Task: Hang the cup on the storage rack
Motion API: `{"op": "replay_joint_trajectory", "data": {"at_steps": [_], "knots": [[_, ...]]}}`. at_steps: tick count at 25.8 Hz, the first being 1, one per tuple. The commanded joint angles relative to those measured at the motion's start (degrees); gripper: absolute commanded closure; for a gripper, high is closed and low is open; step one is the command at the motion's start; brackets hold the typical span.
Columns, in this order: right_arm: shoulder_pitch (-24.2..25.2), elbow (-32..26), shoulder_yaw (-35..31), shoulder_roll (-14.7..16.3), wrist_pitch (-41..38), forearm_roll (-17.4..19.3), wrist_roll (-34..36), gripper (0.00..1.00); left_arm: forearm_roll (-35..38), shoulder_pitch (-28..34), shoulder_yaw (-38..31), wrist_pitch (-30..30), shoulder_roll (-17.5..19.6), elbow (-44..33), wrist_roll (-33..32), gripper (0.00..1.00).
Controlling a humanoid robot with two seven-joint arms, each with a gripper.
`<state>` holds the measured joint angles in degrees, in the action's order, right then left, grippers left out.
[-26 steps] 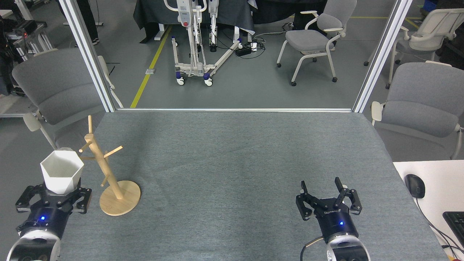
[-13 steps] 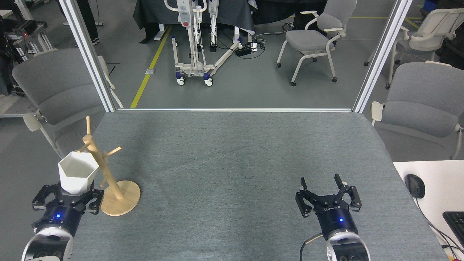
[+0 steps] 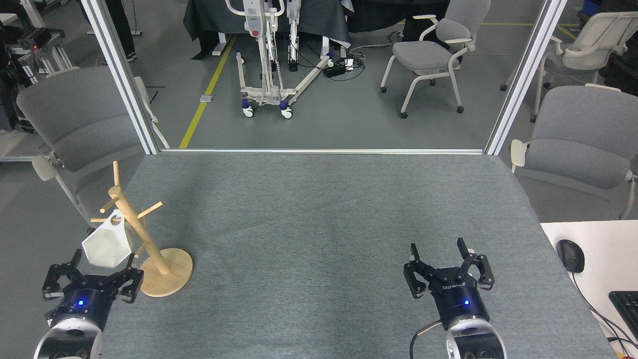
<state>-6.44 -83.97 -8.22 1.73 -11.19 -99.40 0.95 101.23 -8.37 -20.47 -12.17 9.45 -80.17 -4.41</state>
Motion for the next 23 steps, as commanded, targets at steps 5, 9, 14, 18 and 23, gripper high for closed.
{"op": "replay_joint_trajectory", "data": {"at_steps": [5, 9, 14, 18, 23], "knots": [[-0.6, -0.1, 0.0, -0.1, -0.1, 0.0, 0.0, 0.00, -0.2, 0.7, 0.0, 0.1, -0.9, 5.3, 0.4, 0.02], [-0.9, -0.1, -0.1, 0.2, 0.0, 0.0, 0.0, 0.00, -0.3, 0.7, 0.0, 0.1, -1.6, 9.3, 2.3, 0.02], [-0.8, 0.0, 0.1, 0.1, -0.1, 0.0, 0.0, 0.00, -0.4, 0.9, 0.5, -1.8, -6.5, 9.2, 4.4, 0.01], [-0.9, 0.1, 0.1, 0.0, -0.3, 0.0, 0.0, 0.00, -0.5, 2.4, 1.8, -5.0, -13.8, 4.6, 5.3, 0.01], [-1.1, 0.0, 0.2, 0.0, -0.2, 0.0, -0.1, 0.00, -1.0, 2.1, 11.5, -2.6, -16.9, -0.7, 5.3, 0.01]]}}
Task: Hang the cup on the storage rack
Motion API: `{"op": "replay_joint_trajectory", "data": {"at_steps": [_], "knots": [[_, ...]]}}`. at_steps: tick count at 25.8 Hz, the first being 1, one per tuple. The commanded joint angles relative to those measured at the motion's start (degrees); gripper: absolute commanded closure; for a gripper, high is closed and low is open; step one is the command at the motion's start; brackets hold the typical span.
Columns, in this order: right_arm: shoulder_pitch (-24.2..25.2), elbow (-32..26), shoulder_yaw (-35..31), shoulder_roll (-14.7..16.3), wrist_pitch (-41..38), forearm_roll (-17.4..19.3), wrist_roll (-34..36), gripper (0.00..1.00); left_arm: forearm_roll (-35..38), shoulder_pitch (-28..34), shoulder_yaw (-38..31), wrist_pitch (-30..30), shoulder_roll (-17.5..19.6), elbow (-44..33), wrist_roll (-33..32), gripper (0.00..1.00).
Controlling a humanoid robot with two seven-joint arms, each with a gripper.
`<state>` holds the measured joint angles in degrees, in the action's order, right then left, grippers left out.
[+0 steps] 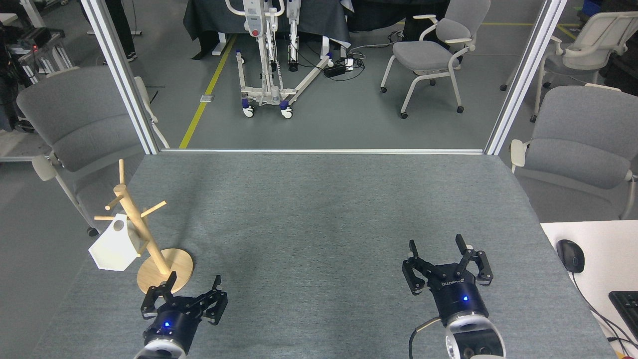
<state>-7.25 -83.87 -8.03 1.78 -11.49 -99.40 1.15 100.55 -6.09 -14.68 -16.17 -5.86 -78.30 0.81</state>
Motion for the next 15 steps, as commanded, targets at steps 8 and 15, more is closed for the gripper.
{"op": "replay_joint_trajectory", "data": {"at_steps": [8, 15], "knots": [[-1.4, 1.1, -0.5, 0.3, 0.3, 0.0, -0.3, 0.00, -4.5, -6.0, 18.8, 12.6, -1.9, -2.4, -0.6, 0.01], [-3.5, 1.8, -0.9, 0.2, 2.3, 0.1, -0.2, 0.00, -4.5, -5.6, 24.4, 18.1, -1.7, -4.1, -0.3, 0.01]]}}
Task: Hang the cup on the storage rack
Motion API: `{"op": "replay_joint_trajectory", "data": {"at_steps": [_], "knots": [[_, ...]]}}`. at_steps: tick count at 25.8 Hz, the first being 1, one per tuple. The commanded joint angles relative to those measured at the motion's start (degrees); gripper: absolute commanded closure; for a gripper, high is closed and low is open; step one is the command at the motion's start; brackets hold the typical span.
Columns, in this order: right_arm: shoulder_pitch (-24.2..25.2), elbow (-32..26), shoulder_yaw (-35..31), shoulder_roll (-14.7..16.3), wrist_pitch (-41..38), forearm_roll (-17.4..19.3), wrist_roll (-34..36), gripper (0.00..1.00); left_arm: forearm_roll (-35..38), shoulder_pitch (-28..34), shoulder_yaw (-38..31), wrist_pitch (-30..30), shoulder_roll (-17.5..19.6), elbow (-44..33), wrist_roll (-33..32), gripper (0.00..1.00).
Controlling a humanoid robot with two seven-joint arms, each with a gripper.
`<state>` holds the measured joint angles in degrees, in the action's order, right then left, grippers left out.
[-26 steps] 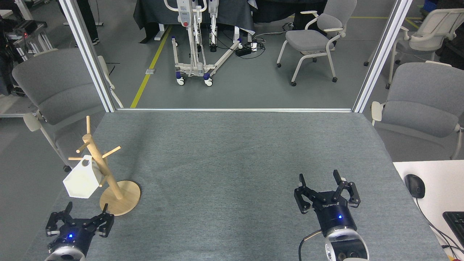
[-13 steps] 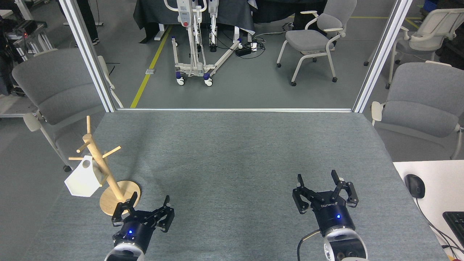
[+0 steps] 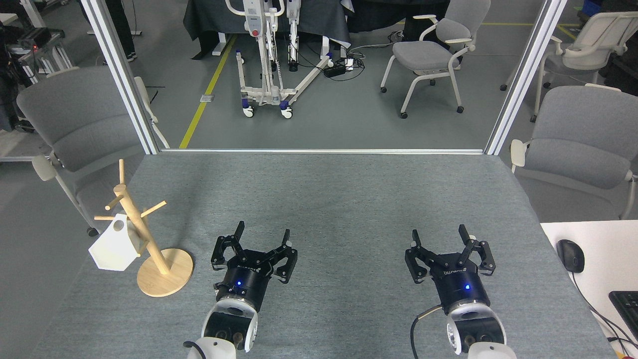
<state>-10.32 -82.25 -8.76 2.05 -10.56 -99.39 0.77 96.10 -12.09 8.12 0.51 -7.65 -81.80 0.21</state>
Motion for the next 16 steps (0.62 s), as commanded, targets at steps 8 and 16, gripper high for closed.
{"op": "replay_joint_trajectory", "data": {"at_steps": [8, 16], "knots": [[1.4, 0.3, 0.5, -1.5, 6.9, 1.0, 0.2, 0.00, -0.1, 0.8, 1.4, 1.5, 0.1, -0.6, -0.1, 0.01], [-0.3, 2.3, 0.8, -0.6, 6.4, 2.4, 0.3, 0.00, -9.8, 0.9, 1.1, -0.2, 0.4, -0.5, -1.6, 0.02]]}}
